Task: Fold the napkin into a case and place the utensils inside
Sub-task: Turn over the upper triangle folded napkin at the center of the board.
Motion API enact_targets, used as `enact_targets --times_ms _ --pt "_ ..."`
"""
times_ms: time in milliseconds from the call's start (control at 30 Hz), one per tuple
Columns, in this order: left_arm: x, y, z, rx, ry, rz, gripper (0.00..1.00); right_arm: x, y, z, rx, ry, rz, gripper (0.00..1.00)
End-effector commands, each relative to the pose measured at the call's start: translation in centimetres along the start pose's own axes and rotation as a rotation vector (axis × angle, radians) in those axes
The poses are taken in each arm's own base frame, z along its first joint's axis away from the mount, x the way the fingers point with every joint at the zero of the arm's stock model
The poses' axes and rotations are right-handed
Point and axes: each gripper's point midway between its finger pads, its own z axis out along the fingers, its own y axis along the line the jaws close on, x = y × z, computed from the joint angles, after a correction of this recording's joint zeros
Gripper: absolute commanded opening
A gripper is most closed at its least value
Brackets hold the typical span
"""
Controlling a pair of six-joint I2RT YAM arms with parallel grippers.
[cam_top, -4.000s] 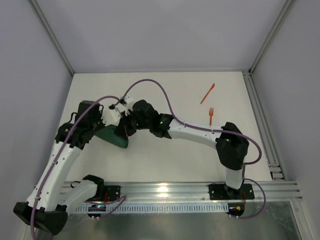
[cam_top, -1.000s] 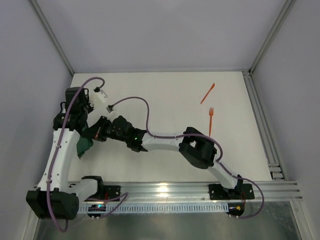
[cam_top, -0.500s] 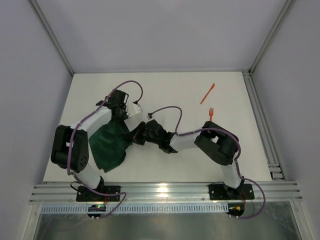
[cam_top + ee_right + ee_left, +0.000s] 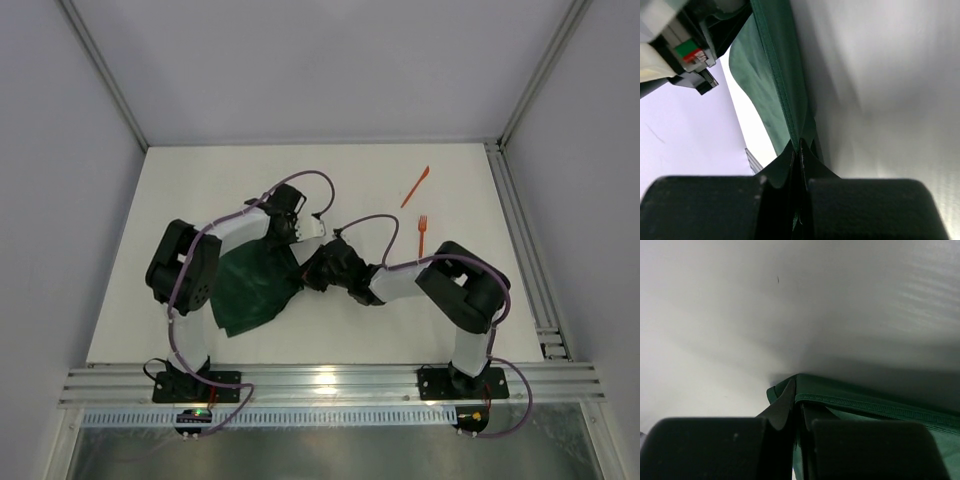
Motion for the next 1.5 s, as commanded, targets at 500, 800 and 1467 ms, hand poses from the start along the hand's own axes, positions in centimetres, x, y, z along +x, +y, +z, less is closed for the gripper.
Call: enact_targets --times_ms 500,800,1467 --pt "-5.1 8.3 -1.3 -0.287 -0.064 -0.018 0.41 -1.2 -6.5 -5.8 0.207 0.099 -0.324 0.4" --pt "-6.8 9.5 -3.4 -0.281 -0.098 -0.062 0.74 -4.7 -3.5 -7.2 0.11 0.069 -0.525 0.4" --pt "9.4 1.7 -12.7 -0.02 -0.056 -0.662 0.86 -9.1 -2.3 -0.9 0.218 0.186 -0.725 0.45"
